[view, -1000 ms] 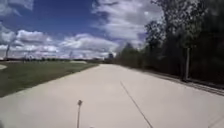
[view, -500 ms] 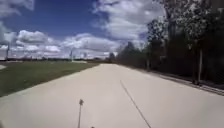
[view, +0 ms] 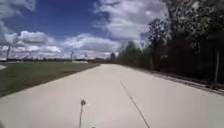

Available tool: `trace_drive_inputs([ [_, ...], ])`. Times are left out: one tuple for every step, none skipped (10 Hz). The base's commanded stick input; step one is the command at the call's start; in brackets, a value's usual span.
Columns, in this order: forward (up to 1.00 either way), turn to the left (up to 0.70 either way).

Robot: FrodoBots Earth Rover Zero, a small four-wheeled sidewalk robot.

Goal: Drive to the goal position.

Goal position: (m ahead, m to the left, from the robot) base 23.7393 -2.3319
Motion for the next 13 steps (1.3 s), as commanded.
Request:
trace_drive_inputs([
  [1.00, 0.00],
  [1.00, 0.00],
  [1.00, 0.00],
  [1.00, 0.00],
  [1.00, 0.00],
  [1.00, 0.00],
  [1.00, 0.00],
  [1.00, 0.00],
  [1.00, 0.00],
  [1.00, 0.00],
  [1.00, 0.00],
  [1.00, 0.00],
  [1.00, 0.00],
])
